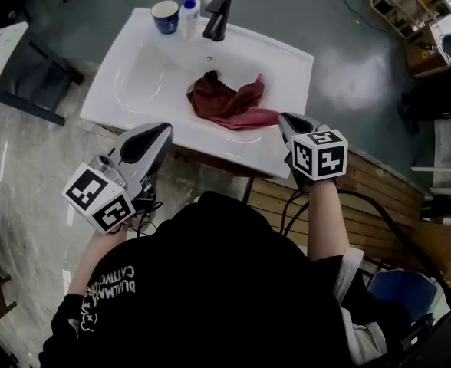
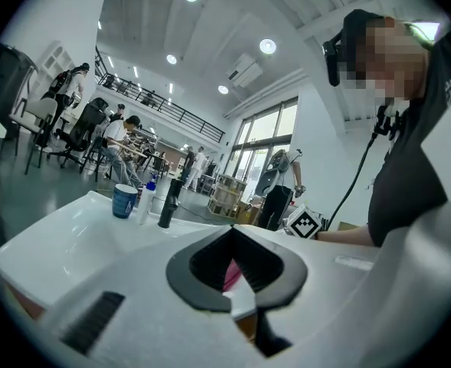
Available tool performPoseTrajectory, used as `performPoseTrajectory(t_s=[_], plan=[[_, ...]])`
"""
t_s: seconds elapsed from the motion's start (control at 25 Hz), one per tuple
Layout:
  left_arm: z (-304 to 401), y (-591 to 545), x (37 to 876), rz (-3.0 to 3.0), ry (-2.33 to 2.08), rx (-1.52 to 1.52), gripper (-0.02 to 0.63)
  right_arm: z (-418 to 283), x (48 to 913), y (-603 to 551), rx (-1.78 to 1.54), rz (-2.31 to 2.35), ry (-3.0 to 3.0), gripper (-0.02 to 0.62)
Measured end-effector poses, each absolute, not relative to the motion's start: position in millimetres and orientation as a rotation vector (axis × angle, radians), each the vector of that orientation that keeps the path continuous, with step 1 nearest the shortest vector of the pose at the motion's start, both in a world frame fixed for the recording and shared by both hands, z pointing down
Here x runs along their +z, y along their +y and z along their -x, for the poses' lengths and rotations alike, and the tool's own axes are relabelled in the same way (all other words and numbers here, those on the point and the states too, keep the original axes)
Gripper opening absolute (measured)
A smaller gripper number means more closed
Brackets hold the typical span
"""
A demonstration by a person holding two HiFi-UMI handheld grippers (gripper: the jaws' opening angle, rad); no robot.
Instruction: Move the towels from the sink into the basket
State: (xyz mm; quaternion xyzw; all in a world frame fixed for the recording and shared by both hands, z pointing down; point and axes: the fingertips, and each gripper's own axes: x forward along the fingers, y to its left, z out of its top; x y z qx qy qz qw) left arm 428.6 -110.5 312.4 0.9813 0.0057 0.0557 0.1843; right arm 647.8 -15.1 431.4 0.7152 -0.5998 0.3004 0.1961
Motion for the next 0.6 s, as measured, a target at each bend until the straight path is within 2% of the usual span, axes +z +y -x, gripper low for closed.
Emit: performPoseTrajectory(t_s=[0.6], plan=[[-305.7, -97.2, 300.4, -2.730, -0.131, 0.033, 0.000, -566.2, 333.1, -23.0, 0.533, -2.259, -1.740, 0.018]])
